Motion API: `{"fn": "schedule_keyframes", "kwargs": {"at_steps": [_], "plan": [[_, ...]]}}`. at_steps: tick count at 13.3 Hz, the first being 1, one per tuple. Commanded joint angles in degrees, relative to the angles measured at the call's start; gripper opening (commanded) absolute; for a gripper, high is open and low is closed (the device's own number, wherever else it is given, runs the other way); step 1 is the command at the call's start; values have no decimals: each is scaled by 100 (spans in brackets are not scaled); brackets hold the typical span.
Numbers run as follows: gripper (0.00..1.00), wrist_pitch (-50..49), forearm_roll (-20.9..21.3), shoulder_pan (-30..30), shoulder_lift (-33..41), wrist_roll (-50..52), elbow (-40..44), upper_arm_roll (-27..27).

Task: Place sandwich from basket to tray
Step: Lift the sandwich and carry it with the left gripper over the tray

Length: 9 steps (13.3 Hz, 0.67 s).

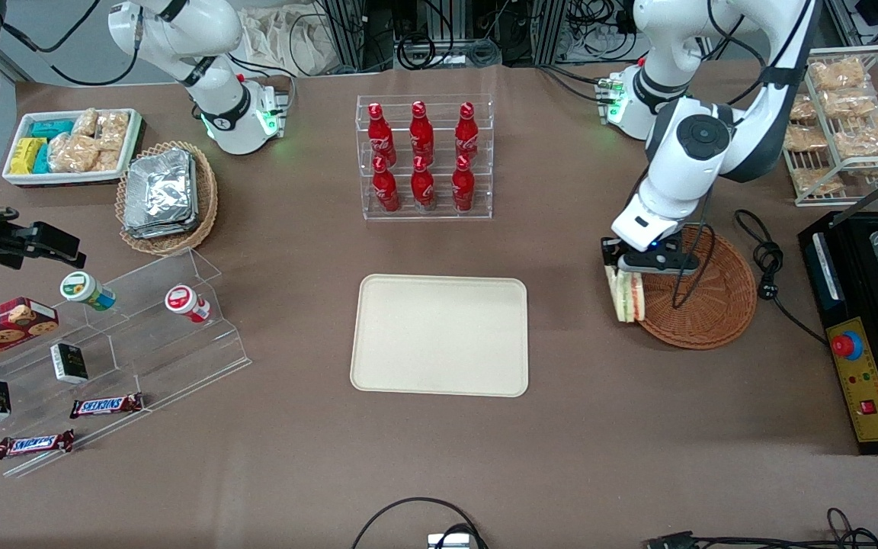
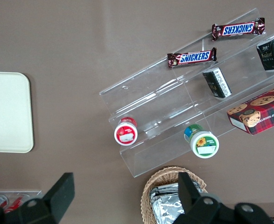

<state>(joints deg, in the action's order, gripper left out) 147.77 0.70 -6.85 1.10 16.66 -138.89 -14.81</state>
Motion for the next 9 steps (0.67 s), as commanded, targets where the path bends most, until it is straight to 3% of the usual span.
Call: {"fn": "schedule_keyframes", "kwargs": {"at_steps": [1, 5, 9], "plan": [[32, -134, -315, -543, -592, -23, 791, 57], [33, -565, -386, -1028, -1322, 250, 1733, 57], [35, -556, -159, -1353, -1989, 179, 2374, 66]]}}
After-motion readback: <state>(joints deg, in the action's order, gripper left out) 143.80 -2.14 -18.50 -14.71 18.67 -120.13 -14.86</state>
